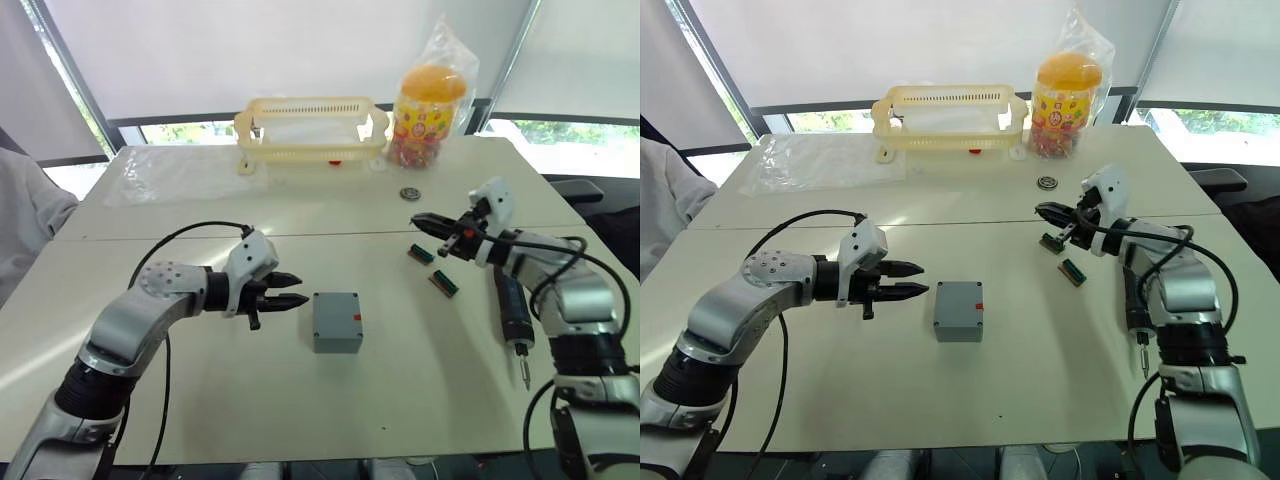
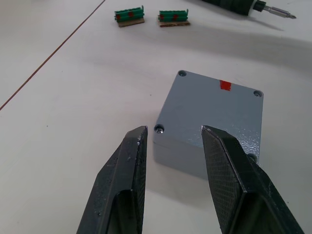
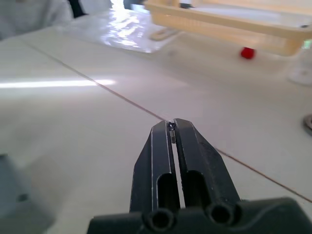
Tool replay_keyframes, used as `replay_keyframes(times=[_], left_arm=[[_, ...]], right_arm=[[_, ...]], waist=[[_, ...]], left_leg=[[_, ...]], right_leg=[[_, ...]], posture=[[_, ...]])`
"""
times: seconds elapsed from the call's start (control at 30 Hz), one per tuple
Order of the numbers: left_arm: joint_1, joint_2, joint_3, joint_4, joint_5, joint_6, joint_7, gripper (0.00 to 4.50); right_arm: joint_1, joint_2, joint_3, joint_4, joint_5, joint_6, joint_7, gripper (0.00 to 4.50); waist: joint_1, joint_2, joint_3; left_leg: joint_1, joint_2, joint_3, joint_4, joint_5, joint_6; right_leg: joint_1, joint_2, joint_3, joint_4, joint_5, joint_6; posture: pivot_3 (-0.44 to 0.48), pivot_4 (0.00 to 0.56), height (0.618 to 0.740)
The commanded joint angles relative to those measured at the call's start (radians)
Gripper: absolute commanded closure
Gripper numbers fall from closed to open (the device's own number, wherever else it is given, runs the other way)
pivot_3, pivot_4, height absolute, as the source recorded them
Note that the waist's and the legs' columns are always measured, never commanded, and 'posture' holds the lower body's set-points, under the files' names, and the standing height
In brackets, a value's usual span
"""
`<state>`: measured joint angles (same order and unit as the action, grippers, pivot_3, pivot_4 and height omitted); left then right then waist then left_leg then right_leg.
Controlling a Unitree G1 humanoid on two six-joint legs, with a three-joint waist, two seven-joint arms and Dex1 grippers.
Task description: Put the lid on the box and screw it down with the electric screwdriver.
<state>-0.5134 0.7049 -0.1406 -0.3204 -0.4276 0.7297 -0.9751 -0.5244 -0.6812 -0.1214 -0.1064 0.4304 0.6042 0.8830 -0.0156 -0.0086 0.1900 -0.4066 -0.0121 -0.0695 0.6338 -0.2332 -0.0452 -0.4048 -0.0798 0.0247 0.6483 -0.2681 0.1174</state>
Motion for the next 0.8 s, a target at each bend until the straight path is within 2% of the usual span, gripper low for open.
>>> replay_keyframes(times=[0.03,0.13,0.27,0.5,0.8], left_arm=[[-0.027,0.017,0.020,-0.002,-0.011,-0.022,-0.026,2.75],[-0.037,0.010,0.005,0.021,0.002,-0.036,-0.037,2.75],[-0.043,0.008,-0.005,0.029,0.006,-0.042,-0.046,2.75],[-0.042,0.012,-0.005,0.034,0.010,-0.048,-0.057,2.75],[-0.018,0.010,-0.001,0.010,0.004,-0.043,-0.042,2.75]], right_arm=[[0.053,-0.021,0.005,-0.192,0.099,0.103,0.014,4.46],[0.103,0.014,0.059,-0.289,0.117,0.144,-0.021,4.46],[0.121,0.047,0.109,-0.323,0.116,0.156,-0.053,4.46],[0.114,0.065,0.179,-0.294,0.072,0.115,-0.069,4.46],[0.120,0.058,0.195,-0.251,0.035,0.076,-0.056,4.46]], waist=[[0.000,0.000,0.000],[-0.003,0.000,0.000],[-0.001,0.000,0.000],[0.001,0.000,0.000],[0.001,0.000,0.000]], left_leg=[[0.000,0.000,0.000,0.000,0.000,0.000],[0.000,0.000,0.000,0.000,0.000,0.000],[0.000,0.000,0.000,0.000,0.000,0.000],[0.000,0.000,0.000,0.000,0.000,0.000],[0.000,0.000,0.000,0.000,0.000,0.000]], right_leg=[[0.000,0.000,0.000,0.000,0.000,0.000],[0.000,0.000,0.000,0.000,0.000,0.000],[0.000,0.000,0.000,0.000,0.000,0.000],[0.000,0.000,0.000,0.000,0.000,0.000],[0.000,0.000,0.000,0.000,0.000,0.000]], posture=[[0.000,0.150,0.740],[0.000,0.150,0.740],[0.000,0.150,0.740],[0.000,0.150,0.740],[0.000,0.150,0.740]])
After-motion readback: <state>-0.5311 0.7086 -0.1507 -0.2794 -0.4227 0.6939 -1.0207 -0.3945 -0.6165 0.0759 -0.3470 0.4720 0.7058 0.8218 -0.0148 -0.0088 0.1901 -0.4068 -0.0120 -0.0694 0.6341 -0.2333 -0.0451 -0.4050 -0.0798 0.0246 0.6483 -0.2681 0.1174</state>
